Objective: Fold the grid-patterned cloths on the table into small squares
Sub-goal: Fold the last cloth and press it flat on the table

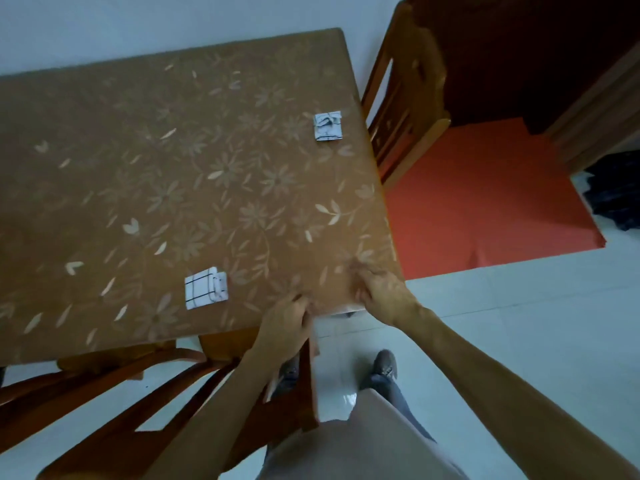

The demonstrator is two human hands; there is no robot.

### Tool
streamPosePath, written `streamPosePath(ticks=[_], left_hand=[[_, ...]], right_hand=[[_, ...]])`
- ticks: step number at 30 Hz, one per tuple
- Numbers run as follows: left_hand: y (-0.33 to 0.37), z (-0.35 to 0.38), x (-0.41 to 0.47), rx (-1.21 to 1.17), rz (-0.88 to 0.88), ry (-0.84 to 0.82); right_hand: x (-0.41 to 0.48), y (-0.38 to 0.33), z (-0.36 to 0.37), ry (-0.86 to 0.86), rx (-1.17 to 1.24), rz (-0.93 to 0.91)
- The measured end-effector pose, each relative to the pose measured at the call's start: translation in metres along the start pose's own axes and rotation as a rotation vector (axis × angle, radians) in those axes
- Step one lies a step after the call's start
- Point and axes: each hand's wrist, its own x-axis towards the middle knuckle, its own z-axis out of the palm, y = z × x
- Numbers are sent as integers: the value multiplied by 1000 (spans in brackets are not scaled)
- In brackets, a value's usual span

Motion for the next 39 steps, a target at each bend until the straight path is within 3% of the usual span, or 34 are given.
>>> streamPosePath(ticks=[9, 12, 24, 34, 39], left_hand=[[138, 24, 56, 98, 86, 44], [164, 23, 73, 121, 37, 53], [167, 24, 167, 149, 22, 62], [154, -1, 298, -70, -307, 156], [137, -16, 323, -206, -514, 208]], right_hand=[[-29, 105, -68, 52, 1, 6], [-24, 125, -87, 70, 8, -3], [57, 147, -148, 101, 9, -141], [192, 149, -223, -164, -199, -266], [246, 139, -243, -196, -230, -333]])
